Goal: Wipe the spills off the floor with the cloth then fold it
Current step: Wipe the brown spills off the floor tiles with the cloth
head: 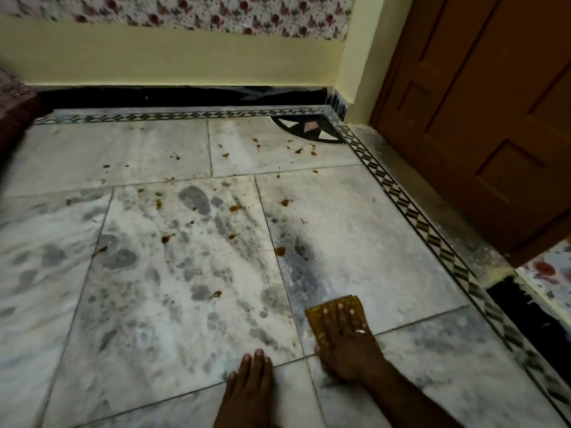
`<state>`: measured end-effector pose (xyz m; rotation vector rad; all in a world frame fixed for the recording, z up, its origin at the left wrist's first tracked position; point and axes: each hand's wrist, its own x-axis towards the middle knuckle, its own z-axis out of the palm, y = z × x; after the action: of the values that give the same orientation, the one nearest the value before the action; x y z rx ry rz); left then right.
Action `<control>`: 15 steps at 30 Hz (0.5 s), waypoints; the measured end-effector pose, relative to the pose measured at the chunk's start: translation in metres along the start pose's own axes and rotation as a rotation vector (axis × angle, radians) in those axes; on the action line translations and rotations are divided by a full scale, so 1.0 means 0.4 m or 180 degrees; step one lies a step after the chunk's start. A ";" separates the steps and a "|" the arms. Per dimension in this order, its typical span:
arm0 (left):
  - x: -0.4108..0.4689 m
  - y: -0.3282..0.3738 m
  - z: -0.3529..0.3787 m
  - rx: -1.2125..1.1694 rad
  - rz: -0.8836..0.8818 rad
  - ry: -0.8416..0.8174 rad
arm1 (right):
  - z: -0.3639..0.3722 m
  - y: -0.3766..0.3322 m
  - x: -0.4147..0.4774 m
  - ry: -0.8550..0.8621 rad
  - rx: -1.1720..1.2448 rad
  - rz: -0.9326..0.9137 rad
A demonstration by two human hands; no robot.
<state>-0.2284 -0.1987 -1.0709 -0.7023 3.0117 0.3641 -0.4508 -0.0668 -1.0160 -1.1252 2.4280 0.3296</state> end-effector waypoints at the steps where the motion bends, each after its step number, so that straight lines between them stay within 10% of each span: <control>1: 0.003 0.009 -0.006 -0.0092 -0.0080 0.0103 | -0.032 0.000 -0.005 -0.0034 -0.0123 -0.0163; 7: 0.014 0.053 -0.038 -0.0311 -0.0172 -0.0520 | -0.211 -0.031 -0.145 -0.1116 0.0071 -0.0371; 15: 0.057 0.056 -0.230 -0.0076 -0.0123 -0.2060 | -0.242 0.018 -0.268 -0.0899 0.0513 -0.0013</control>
<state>-0.2562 -0.2104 -0.9784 -0.5130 2.3827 0.5087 -0.4234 -0.0288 -0.8791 -0.9446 2.1619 0.2664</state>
